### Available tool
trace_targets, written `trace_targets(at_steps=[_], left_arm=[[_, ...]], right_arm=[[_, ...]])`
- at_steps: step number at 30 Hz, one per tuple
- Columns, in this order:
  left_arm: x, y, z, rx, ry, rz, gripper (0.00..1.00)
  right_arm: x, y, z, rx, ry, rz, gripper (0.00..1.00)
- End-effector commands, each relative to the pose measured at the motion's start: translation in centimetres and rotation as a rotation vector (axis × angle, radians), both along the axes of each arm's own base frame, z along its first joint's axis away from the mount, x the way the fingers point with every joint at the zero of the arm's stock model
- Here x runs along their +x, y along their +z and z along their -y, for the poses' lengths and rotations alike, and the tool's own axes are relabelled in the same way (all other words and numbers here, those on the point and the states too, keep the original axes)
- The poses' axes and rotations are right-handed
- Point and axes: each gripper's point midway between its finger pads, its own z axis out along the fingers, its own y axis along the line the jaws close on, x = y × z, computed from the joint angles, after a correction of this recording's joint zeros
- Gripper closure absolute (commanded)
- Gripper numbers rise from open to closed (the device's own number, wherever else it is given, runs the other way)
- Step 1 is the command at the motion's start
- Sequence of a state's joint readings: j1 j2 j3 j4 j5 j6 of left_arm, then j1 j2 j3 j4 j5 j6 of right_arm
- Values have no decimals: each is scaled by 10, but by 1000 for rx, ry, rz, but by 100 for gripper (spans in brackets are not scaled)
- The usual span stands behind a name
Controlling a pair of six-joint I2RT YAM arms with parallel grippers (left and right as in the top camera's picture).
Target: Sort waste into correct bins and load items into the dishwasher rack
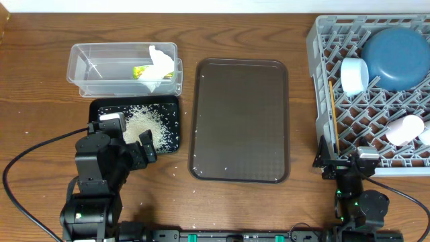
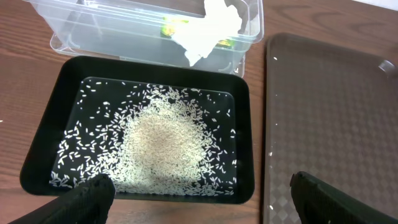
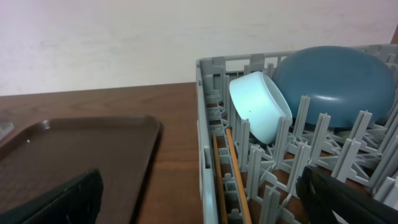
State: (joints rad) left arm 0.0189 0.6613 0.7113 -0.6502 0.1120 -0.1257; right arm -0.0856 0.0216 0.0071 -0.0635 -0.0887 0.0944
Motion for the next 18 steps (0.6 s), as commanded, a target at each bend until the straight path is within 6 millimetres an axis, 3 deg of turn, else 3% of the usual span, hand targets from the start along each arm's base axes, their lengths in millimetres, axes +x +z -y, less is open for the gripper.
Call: trace_targets(at_steps=[1, 9, 18], left_arm=[[0, 1, -3, 18, 5, 3, 6], [0, 1, -3, 18, 5, 3, 6], [-24, -4, -1, 22, -1, 91, 6]], right_arm=[[0, -1, -4, -7, 12, -3, 1], [0, -1, -4, -7, 12, -3, 1], [0, -1, -4, -7, 12, -3, 1]])
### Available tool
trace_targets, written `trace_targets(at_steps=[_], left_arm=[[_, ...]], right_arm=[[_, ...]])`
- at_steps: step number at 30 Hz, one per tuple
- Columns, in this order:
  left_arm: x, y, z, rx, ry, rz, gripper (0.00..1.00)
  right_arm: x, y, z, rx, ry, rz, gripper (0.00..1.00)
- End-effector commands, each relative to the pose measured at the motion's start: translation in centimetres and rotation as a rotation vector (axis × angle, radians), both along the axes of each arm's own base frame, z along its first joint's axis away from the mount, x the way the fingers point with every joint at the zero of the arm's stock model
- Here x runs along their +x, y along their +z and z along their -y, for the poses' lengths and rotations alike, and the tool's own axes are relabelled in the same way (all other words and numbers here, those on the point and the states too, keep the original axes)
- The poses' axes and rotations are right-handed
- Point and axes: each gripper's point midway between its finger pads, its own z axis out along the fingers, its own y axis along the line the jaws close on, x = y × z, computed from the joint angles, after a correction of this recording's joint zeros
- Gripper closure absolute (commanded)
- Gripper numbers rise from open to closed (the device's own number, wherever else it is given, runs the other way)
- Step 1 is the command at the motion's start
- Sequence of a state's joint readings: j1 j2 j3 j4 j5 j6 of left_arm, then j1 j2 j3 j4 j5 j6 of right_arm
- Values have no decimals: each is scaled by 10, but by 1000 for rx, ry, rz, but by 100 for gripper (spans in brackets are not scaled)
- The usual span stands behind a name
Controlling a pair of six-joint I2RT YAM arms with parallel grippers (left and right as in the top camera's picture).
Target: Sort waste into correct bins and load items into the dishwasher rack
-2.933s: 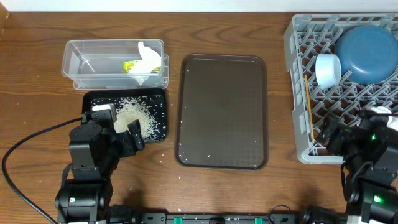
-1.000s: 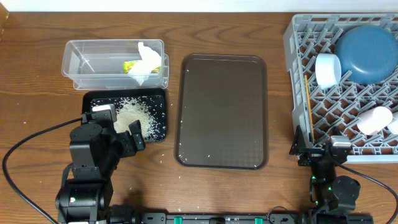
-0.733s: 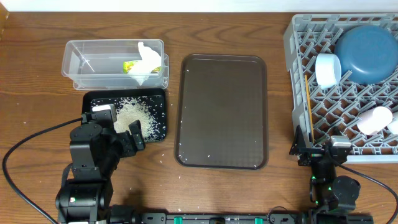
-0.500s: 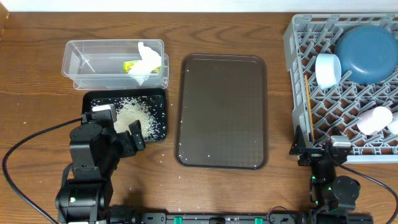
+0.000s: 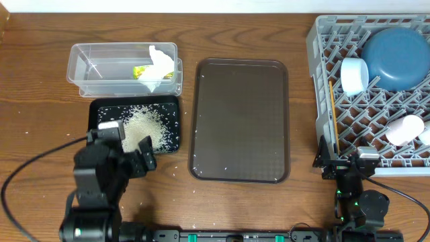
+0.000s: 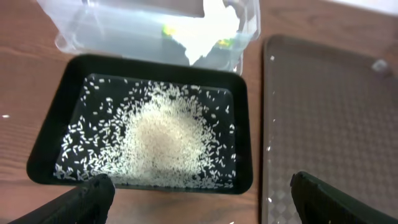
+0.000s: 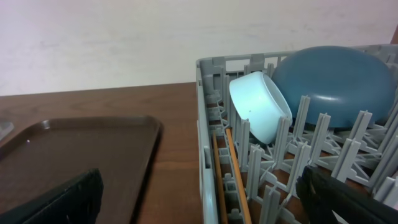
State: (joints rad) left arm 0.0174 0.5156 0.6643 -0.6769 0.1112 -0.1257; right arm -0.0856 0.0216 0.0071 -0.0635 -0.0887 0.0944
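Observation:
A black bin [image 5: 173,125] [image 6: 245,124] holds a heap of rice [image 5: 143,125] [image 6: 158,140]. Behind it a clear bin [image 5: 84,66] [image 6: 68,28] holds a crumpled napkin [image 5: 160,62] [image 6: 208,28] and a yellow-green wrapper [image 5: 142,71]. The grey dishwasher rack [image 5: 316,81] [image 7: 208,155] carries a blue bowl [image 5: 396,55] [image 7: 336,84], a light-blue cup [image 5: 354,74] [image 7: 258,106], wooden chopsticks [image 5: 331,101] [image 7: 236,177] and a white cup [image 5: 405,130]. My left gripper [image 5: 134,158] [image 6: 199,199] is open just in front of the black bin. My right gripper [image 5: 346,165] [image 7: 199,196] is open at the rack's near left corner.
A brown tray [image 5: 239,119] [image 6: 323,124] [image 7: 68,155] lies between the bins and the rack, with a few rice grains on it. Scattered grains dot the wooden table [image 5: 40,134] near the black bin. The rack's wall stands close to my right gripper.
My left gripper has drawn back a little toward the table's front edge, so the black bin sits farther from it. The right arm has not moved.

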Motion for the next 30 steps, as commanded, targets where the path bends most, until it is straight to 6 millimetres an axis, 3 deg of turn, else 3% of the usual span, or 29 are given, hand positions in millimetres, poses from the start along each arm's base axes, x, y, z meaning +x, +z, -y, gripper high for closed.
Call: trace_targets(at_steps=[1, 7, 17, 24, 30], left_arm=[[-6, -13, -2, 20, 1, 40, 6], [6, -30, -2, 23, 4, 256, 6], [21, -34, -3, 53, 2, 561, 6], [20, -58, -2, 50, -4, 475, 6], [20, -63, -2, 50, -5, 451, 6]], right_arm=[[0, -1, -4, -7, 12, -3, 1], [0, -1, -4, -7, 12, -3, 1], [0, -1, -4, -7, 12, -3, 1], [0, -1, -4, -7, 12, -3, 1], [0, -1, -4, -7, 12, -3, 1]])
